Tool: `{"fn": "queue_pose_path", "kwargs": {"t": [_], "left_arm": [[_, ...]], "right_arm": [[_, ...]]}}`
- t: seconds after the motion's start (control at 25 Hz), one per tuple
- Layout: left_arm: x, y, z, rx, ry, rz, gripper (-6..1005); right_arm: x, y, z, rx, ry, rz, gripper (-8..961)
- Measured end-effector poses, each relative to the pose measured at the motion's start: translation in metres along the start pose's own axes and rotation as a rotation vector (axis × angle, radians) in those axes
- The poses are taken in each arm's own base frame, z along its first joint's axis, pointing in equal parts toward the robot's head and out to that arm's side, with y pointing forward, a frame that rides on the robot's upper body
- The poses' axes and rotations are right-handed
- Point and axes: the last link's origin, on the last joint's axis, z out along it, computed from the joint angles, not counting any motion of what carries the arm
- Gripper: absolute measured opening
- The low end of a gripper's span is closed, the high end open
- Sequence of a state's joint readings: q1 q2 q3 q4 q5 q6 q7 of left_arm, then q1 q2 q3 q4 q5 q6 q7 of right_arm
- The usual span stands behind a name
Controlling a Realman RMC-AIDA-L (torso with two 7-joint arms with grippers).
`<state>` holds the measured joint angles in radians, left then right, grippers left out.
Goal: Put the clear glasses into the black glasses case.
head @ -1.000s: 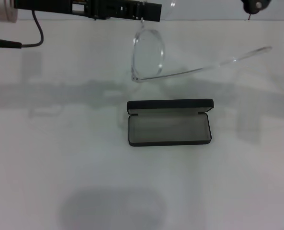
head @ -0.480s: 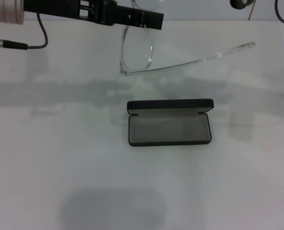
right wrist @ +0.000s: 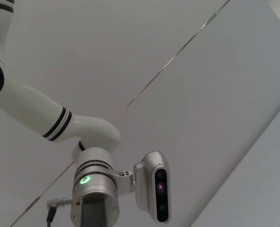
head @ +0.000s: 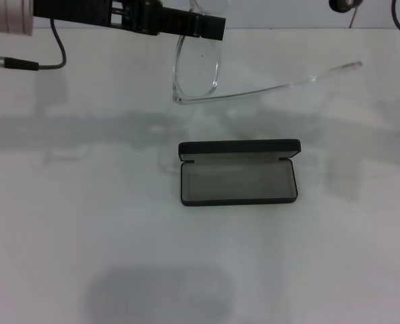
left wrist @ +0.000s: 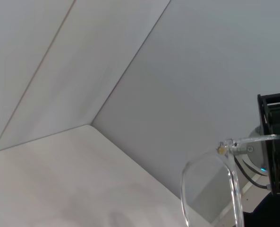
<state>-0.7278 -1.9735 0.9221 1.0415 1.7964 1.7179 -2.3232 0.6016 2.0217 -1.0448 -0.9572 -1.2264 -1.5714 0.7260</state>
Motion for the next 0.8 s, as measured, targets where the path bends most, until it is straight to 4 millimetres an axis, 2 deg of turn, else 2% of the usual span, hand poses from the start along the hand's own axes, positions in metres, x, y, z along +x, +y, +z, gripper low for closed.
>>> {"fn": "queue_pose_path", "kwargs": {"t": [0.8], "left_arm": [[0.0016, -0.0055, 0.0058, 0.053, -0.03, -0.02, 420]], "right_arm": [[0.001, -0.0002, -0.0041, 0.02, 0.002, -0.004, 88]]}}
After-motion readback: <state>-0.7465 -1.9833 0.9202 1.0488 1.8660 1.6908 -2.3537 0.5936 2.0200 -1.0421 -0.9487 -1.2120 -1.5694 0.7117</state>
